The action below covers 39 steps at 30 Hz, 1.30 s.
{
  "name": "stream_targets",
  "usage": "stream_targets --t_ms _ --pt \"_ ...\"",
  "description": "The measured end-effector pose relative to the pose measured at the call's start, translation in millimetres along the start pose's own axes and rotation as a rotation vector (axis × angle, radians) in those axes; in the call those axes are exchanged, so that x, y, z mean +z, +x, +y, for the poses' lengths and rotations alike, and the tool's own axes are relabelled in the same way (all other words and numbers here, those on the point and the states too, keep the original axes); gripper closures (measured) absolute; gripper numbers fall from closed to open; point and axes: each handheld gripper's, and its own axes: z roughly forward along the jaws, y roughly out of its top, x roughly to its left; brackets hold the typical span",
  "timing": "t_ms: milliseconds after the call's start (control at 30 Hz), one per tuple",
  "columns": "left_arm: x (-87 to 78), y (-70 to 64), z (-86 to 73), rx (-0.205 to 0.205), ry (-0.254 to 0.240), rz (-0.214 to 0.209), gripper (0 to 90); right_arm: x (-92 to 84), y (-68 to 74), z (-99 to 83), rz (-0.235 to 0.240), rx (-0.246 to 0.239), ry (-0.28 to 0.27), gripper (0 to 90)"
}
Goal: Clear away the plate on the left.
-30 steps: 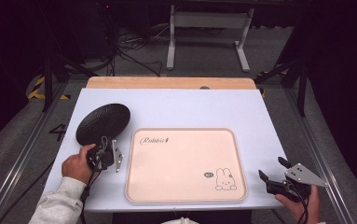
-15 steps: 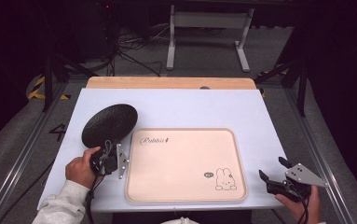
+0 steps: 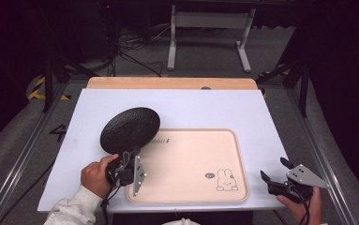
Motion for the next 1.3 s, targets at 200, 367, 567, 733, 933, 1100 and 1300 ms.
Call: stream_targets --t_ms 200,367,567,733,933,1100,1300 --pt "-0.5 -9.1 20.8 0.025 -0.056 -0.033 87.1 0.1 -0.7 -0.4 0.003 0.005 0.000 15.2" --pt "-1.4 -19.3 37.9 0.064 -0.101 -0.056 86.9 0.0 -0.6 -0.4 0.003 0.003 0.001 15.2" --pt "-1.0 -32.4 56.9 0.104 -0.156 -0.087 86.8 0.4 -1.1 -0.6 0.006 0.004 0.000 15.2" --pt "-0.7 -38.9 68.8 0.115 -0.196 -0.117 86.6 0.5 -0.7 -0.5 0.007 0.002 0.000 15.2" --pt "2.7 -47.2 79.0 0.138 -0.211 -0.143 85.7 1.0 -0.5 -0.5 0.010 -0.001 0.002 15.4" --pt "7.6 -53.8 83.1 0.166 -0.225 -0.155 86.2 0.8 0.0 -0.4 0.010 -0.005 0.004 15.5" --pt "8.8 -59.9 87.6 0.169 -0.241 -0.187 87.0 1.0 -0.4 -0.7 0.009 -0.006 0.005 15.4"
